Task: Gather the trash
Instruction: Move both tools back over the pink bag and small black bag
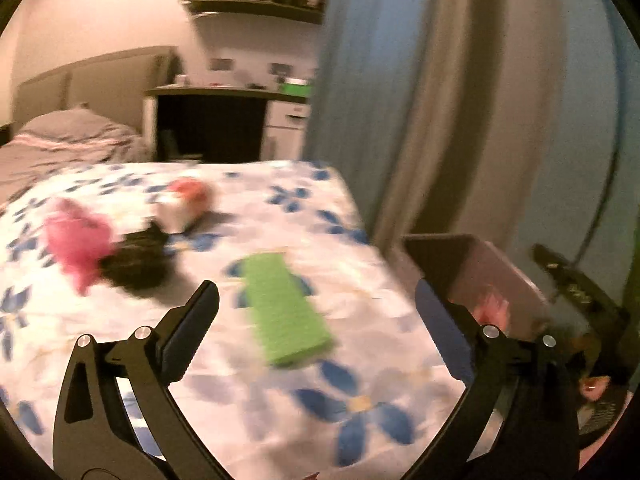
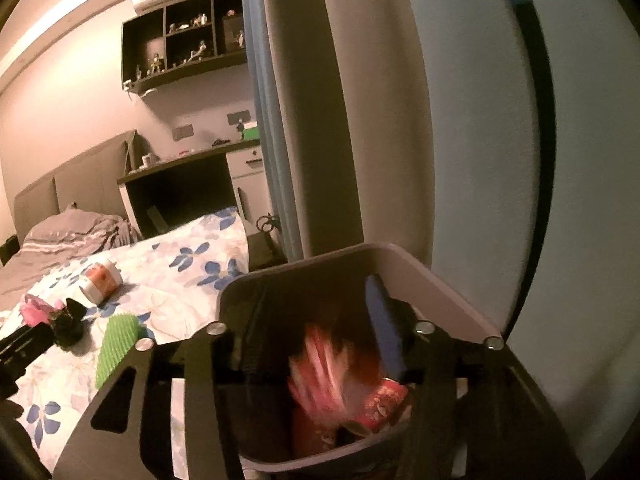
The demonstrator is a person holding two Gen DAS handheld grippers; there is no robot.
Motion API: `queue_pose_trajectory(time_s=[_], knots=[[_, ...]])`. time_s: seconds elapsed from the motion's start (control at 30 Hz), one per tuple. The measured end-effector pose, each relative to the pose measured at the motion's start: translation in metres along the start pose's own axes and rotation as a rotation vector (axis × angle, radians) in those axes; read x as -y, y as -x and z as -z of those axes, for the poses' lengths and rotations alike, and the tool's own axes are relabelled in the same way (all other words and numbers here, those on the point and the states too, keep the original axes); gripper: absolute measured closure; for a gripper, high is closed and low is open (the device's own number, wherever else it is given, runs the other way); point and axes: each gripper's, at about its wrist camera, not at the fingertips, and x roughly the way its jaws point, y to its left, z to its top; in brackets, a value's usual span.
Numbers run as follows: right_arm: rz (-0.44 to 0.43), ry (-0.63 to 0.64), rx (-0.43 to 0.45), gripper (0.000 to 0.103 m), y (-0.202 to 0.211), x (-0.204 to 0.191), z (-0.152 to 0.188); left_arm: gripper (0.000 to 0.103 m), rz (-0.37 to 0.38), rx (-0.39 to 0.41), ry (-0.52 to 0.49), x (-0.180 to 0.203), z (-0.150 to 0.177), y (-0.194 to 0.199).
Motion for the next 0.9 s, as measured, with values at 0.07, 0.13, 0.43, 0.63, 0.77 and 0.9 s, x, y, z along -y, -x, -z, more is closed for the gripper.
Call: queue_pose_trajectory(time_s=[0.07,0.13,0.43,0.63,0.77,0.9], knots=[[0.01,0.007,0.008,0.042,0.008,-0.005,0.001,0.006,-0.04,0.006,0.028,-0.016,0.0,0.006],[-0.003,0.015,0.022,0.035,0.017,-0.012,0.003,0.006,-0.093,0.013,0.059,-0.037,0.003,0.015],[-0.117,0.095,0.008,0.019,0.04,-0.077,0.021,0.006,-0.228,0.03,0.142,-0.1,0.013,0.052],[-0.196,0.141,-0.038,0.018,0.04,-0.123,0.035,0.006,-0.278,0.047,0.165,-0.129,0.017,0.077],[-0.239,0.173,-0.061,0.017,0.038,-0.153,0.042,0.006,-0.305,0.056,0.184,-0.147,0.018,0.089],[-0.263,0.204,-0.076,0.017,0.033,-0.178,0.048,0.006,-0.328,0.065,0.203,-0.165,0.018,0.097]])
